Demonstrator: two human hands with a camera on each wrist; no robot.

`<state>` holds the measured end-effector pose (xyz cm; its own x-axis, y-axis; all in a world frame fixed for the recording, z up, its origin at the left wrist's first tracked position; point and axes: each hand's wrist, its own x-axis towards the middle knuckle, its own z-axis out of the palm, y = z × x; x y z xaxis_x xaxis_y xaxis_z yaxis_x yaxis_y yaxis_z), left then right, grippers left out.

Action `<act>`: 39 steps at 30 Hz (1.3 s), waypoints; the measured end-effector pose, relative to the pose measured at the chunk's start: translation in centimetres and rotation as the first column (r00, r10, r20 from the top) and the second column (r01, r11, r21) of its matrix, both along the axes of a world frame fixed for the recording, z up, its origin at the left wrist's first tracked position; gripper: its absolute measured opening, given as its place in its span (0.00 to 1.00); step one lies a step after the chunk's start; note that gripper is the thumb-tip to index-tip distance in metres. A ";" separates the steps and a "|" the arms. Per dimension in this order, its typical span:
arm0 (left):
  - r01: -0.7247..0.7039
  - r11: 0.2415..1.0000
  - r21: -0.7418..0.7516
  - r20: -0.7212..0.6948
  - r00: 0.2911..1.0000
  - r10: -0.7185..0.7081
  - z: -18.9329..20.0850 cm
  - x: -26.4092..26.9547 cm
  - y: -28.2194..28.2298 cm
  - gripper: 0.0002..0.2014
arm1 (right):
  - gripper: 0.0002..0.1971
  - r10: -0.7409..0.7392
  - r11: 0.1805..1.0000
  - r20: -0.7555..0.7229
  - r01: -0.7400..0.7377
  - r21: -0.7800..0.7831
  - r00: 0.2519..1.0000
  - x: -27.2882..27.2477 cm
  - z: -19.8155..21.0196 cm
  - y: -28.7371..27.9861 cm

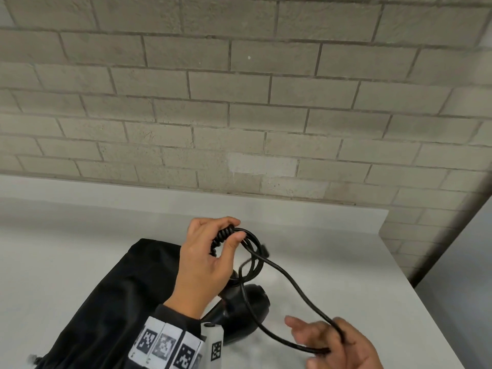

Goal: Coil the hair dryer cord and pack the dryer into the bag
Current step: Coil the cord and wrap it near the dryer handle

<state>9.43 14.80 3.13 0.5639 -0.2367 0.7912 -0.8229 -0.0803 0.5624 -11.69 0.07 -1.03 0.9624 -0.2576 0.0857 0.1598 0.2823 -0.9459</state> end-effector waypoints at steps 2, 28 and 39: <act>0.010 1.000 0.007 0.015 1.000 -0.010 -0.1 -0.1 -0.2 0.10 | 0.19 -0.181 0.934 0.182 0.111 0.340 0.966 -0.1 0.1 -0.7; -0.008 1.000 0.005 -0.021 1.000 0.008 -0.2 -0.8 -0.3 0.11 | 0.23 -0.488 0.471 0.234 0.480 -0.740 0.841 3.5 1.4 2.2; 0.000 1.000 -0.001 0.010 1.000 0.000 -0.2 -1.2 -0.3 0.11 | 0.07 -0.347 0.609 0.207 0.388 -0.692 0.915 6.0 5.3 2.3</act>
<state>8.28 14.53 2.91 0.5561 -0.2360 0.7969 -0.8283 -0.0793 0.5546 -5.70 2.34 4.30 0.7903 -0.4299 0.4366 0.1477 -0.5579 -0.8167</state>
